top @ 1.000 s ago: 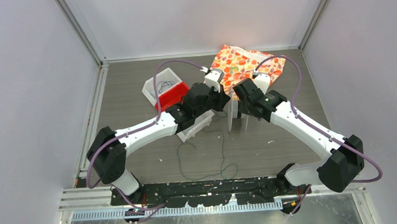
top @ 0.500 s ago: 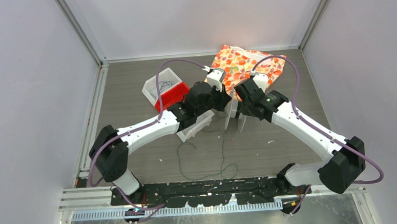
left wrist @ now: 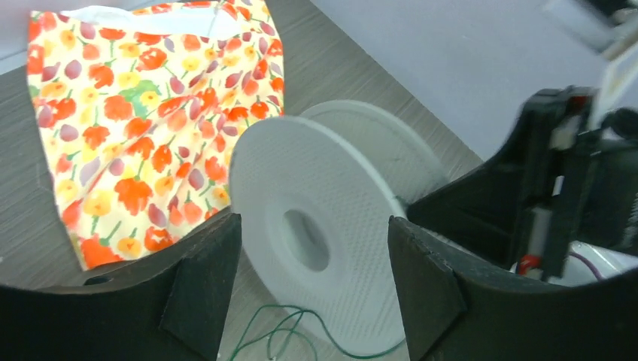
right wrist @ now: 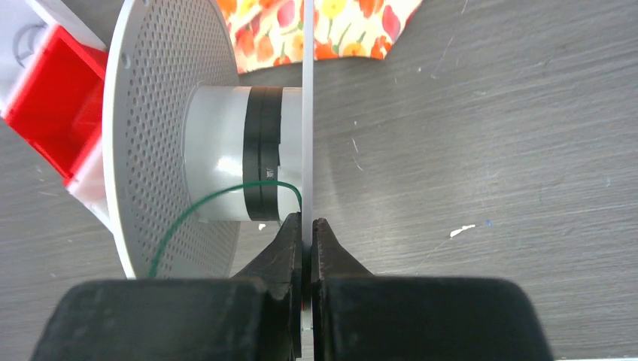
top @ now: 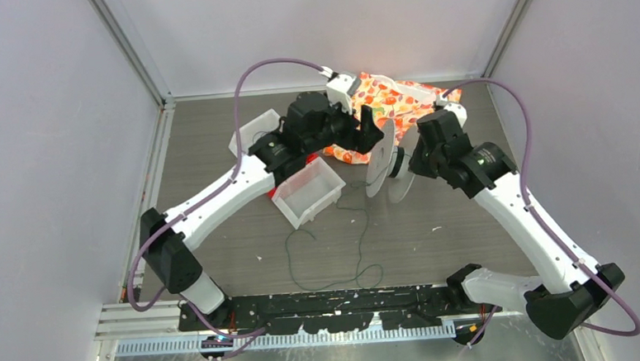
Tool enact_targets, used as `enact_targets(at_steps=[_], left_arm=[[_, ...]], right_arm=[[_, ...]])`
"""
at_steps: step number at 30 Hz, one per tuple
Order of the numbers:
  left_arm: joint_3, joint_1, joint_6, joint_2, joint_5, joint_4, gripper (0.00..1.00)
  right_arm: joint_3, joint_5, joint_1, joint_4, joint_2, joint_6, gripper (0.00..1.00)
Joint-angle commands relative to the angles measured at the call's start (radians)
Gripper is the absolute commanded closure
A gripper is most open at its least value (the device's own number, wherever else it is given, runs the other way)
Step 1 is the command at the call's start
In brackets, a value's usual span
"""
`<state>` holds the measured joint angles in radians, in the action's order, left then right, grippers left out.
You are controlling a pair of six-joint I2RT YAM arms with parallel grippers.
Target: Wrap the cables
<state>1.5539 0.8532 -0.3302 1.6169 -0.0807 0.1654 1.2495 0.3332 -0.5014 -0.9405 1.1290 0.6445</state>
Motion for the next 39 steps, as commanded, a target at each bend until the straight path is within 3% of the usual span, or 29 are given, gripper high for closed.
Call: enact_targets(at_steps=[1, 8, 13, 18, 21, 25, 28, 31, 34, 39], left_arm=[[0.019, -0.108, -0.059, -0.09, -0.126, 0.076, 0.27], [-0.237, -0.242, -0.008, -0.222, -0.263, 0.085, 0.27], [-0.462, -0.236, 0.014, -0.303, -0.478, 0.035, 0.28], [-0.665, -0.153, 0.052, -0.413, -0.434, -0.12, 0.31], [-0.699, -0.078, 0.085, -0.404, -0.335, -0.159, 0.34], [-0.784, -0.012, 0.133, -0.362, -0.196, -0.354, 0.34], [-0.756, 0.012, 0.177, -0.337, -0.14, -0.397, 0.33], [-0.72, 0.014, 0.24, -0.283, -0.155, -0.438, 0.32], [-0.72, 0.014, 0.305, -0.201, -0.273, -0.541, 0.31], [-0.714, 0.014, 0.312, -0.1, -0.292, -0.707, 0.28]], right_arm=[[0.126, -0.052, 0.028, 0.007, -0.033, -0.038, 0.99], [0.287, -0.136, 0.072, -0.04, -0.016, -0.081, 1.0], [0.39, -0.096, 0.077, -0.09, -0.021, -0.106, 0.99], [0.446, -0.072, 0.079, -0.118, -0.022, -0.104, 0.99], [0.467, -0.068, 0.079, -0.119, -0.025, -0.09, 0.99], [0.512, -0.045, 0.079, -0.129, -0.023, -0.089, 0.99], [0.583, -0.043, 0.079, -0.162, -0.017, -0.088, 0.99], [0.668, -0.044, 0.079, -0.205, -0.007, -0.087, 1.0], [0.709, -0.044, 0.079, -0.212, -0.01, -0.083, 1.0], [0.744, -0.06, 0.078, -0.213, -0.018, -0.076, 0.99]])
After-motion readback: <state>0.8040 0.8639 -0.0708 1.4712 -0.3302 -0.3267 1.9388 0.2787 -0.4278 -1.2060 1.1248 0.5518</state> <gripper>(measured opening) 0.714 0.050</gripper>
